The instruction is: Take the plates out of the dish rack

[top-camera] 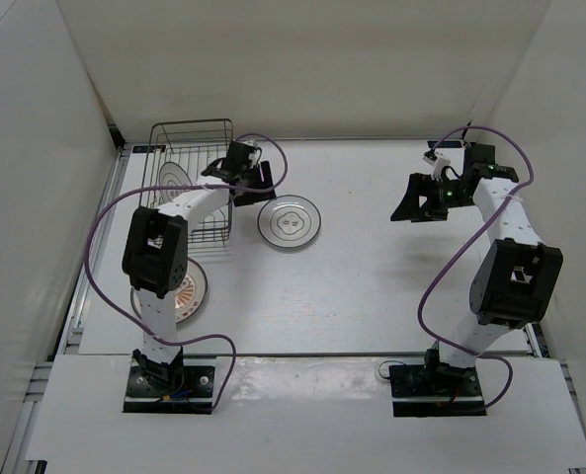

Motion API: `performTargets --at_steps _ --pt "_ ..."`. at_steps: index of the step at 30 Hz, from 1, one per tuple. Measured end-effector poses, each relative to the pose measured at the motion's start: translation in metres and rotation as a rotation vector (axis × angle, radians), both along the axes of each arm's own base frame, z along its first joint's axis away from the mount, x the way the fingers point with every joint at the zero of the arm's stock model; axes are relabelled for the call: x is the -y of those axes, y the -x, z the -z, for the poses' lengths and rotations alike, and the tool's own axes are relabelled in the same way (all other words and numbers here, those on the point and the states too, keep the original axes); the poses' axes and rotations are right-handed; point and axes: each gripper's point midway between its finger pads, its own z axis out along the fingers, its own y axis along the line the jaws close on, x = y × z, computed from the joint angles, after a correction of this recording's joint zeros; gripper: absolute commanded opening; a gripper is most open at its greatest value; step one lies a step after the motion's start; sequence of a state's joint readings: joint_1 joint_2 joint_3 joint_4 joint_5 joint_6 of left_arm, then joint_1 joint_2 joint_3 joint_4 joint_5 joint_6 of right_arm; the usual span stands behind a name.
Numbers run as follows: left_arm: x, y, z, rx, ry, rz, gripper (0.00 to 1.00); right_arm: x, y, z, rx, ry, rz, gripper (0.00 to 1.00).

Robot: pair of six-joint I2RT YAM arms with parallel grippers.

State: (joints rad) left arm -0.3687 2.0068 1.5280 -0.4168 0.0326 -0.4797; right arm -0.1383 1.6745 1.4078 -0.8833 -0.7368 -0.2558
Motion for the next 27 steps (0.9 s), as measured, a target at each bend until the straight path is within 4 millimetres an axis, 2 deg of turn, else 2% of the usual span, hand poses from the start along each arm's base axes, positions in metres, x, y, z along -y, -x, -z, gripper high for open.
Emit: performTargets --at_steps 2,5,8,10,13,15,17,19,22,24,27 --pt "0.001 -0.008 -0.013 0.035 -0.007 0.016 0.81 0.0 0.0 0.0 0.0 0.0 0.0 0.9" --pt "0.005 -0.02 -0.045 0.121 -0.001 0.056 0.85 0.0 0.0 0.0 -0.001 0.0 0.001 0.9" --pt "0.0 -0.025 -0.086 0.223 0.015 0.081 0.85 0.0 0.001 0.002 -0.006 -0.002 0.004 0.9" --pt "-0.012 -0.023 -0.122 0.311 0.026 0.083 0.85 0.0 0.002 0.003 -0.014 -0.004 0.006 0.9" --pt "-0.052 -0.018 -0.185 0.451 0.036 0.027 0.82 -0.001 0.002 0.005 -0.018 -0.005 0.008 0.9" --pt "-0.097 -0.015 -0.225 0.537 0.027 -0.059 0.82 0.0 0.001 0.005 -0.012 -0.004 0.009 0.9" --pt "-0.145 -0.01 -0.249 0.582 -0.014 -0.153 0.82 0.0 -0.001 0.004 -0.006 -0.004 0.01 0.9" --pt "-0.183 -0.004 -0.257 0.591 -0.058 -0.232 0.82 0.0 -0.002 0.004 -0.004 -0.004 0.011 0.9" --pt "-0.218 0.005 -0.246 0.535 -0.107 -0.31 0.82 0.0 -0.003 0.004 0.0 -0.004 0.012 0.9" --pt "-0.229 0.01 -0.229 0.477 -0.126 -0.334 0.82 0.0 -0.004 0.004 0.005 -0.003 0.013 0.9" --pt "-0.233 0.017 -0.202 0.396 -0.144 -0.336 0.82 0.0 -0.005 0.004 0.009 -0.002 0.012 0.9"
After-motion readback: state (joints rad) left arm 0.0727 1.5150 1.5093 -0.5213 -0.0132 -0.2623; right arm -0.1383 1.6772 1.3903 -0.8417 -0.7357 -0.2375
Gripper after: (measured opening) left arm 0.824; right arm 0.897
